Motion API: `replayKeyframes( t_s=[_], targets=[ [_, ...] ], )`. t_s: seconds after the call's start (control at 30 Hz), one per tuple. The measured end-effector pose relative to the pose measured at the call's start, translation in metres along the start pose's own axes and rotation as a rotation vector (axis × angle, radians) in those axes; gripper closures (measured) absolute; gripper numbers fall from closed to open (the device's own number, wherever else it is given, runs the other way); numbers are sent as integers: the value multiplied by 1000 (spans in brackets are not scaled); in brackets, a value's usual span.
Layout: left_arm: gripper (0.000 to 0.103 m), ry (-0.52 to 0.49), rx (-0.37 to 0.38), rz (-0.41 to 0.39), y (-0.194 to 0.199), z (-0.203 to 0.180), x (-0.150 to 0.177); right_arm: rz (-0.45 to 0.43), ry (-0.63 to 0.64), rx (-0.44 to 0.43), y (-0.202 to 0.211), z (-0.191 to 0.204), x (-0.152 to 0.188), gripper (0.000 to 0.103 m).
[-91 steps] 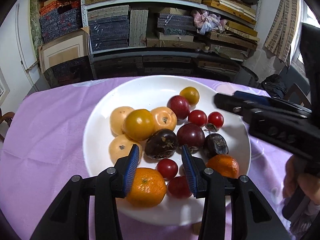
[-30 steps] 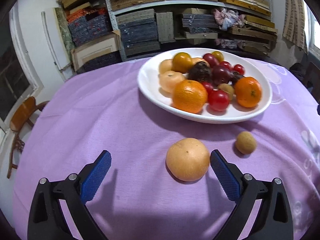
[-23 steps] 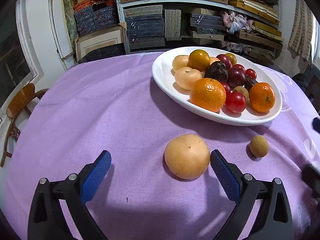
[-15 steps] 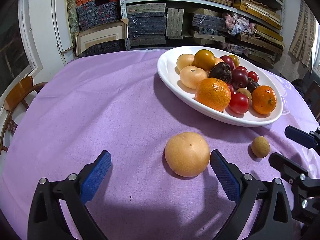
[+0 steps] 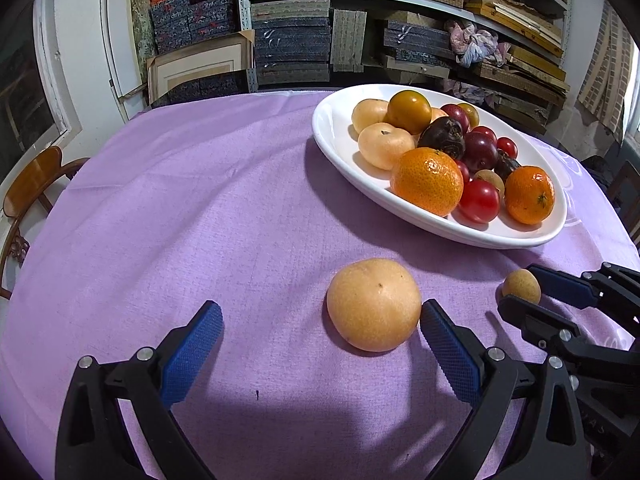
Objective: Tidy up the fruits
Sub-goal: 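Grasp the small brown fruit with the right tool while the left tool grasps the pale grapefruit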
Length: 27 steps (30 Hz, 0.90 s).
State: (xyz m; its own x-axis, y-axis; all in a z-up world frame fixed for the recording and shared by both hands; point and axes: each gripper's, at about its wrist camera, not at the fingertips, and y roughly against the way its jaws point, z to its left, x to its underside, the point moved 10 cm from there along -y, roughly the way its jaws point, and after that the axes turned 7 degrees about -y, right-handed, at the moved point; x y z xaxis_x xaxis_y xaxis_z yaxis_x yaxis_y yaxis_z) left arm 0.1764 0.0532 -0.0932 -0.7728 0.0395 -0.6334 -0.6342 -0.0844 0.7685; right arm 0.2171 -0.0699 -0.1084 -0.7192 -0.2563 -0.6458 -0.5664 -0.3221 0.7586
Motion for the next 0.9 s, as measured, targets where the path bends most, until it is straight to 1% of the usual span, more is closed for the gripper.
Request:
replayKeyframes(
  t_s=[0.07,0.17,0.33,0.43,0.53,0.6,0.63,0.7,0.73,0.8,0.9],
  targets=[
    [3,1,0,2,0,0,0,4,-15,-16,-1,-2,0,77],
    [3,0,8,-1,0,-1,1,-6,-20,-10,4,-7,2,77],
    [3,-31,38,-25,3,-10,1,-60,-42,13,39,-33,16,77],
    [3,-53,55,-40,5,-19,-2,-101,-113,9,62,-59,28,77],
    [5,-59,69,-45,4,-27,-6,-129,-191,-13,73,-80,37,77],
    [13,-59,72,-29,1,-27,-7,-141,-200,-26,79,-83,36,77],
    [15,-58,73,-19,-1,-27,-6,-150,-197,-31,82,-83,35,77],
    [28,-48,75,0,-5,-26,-5,-159,-193,-42,86,-81,37,77],
    [31,-44,72,4,-6,-24,-5,-159,-191,-44,87,-80,37,77],
    [34,-43,64,3,-6,-23,-4,-160,-189,-47,88,-81,37,77],
    [34,-49,51,7,-6,-23,-4,-157,-184,-47,88,-76,39,77]
  ],
)
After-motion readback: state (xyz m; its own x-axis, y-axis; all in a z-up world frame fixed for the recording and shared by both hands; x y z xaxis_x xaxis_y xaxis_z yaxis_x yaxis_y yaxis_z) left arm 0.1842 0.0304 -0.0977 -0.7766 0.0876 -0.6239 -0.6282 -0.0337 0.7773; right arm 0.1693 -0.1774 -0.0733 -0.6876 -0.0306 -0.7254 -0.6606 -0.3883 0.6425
